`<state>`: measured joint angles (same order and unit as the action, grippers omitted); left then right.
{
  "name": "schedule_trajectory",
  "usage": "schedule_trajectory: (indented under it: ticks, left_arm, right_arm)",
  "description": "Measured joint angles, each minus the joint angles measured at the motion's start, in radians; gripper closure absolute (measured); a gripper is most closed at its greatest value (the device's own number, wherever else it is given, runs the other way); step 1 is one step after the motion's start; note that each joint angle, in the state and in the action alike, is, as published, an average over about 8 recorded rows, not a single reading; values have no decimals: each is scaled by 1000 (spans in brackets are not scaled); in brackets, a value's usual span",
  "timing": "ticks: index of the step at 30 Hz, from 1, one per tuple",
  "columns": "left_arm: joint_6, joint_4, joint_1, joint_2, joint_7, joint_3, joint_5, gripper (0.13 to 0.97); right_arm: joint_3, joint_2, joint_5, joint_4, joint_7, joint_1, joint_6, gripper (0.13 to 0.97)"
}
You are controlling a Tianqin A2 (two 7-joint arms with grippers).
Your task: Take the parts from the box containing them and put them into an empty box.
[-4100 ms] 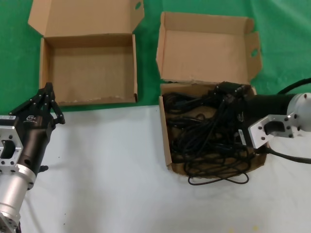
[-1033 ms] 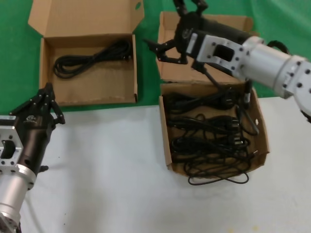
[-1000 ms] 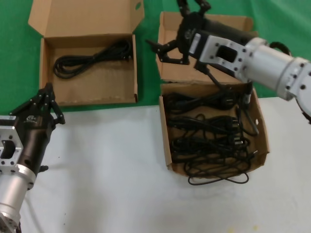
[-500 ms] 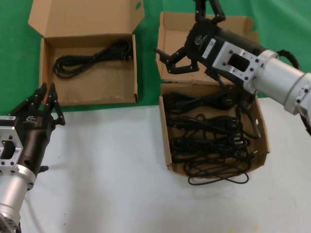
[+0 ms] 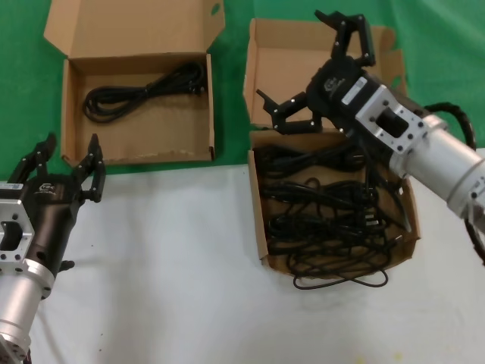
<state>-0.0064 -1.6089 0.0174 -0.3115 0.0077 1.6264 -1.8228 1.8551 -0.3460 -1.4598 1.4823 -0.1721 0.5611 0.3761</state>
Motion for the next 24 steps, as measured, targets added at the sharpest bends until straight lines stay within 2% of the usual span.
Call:
schedule_trajectory:
  ticks: [4, 12, 13, 21, 24]
  left_arm:
    - [0, 1, -1, 1, -1, -2, 2, 714]
    - [1, 2, -4, 2, -2, -6, 5, 507]
    - [1, 2, -4, 3, -2, -6, 5, 507]
    - [2, 3, -6, 4, -3, -10, 8, 318]
    - [3, 4, -7, 5, -3, -11, 10, 318]
  right_arm:
    - [-18, 3, -24, 8, 12, -39, -26, 131]
    - [-54, 10, -72, 25, 36, -119, -80, 129]
    - [-58, 11, -78, 27, 39, -129, -86, 129]
    - [-95, 17, -126, 44, 64, -208, -140, 129]
    - [-108, 19, -144, 50, 73, -238, -159, 129]
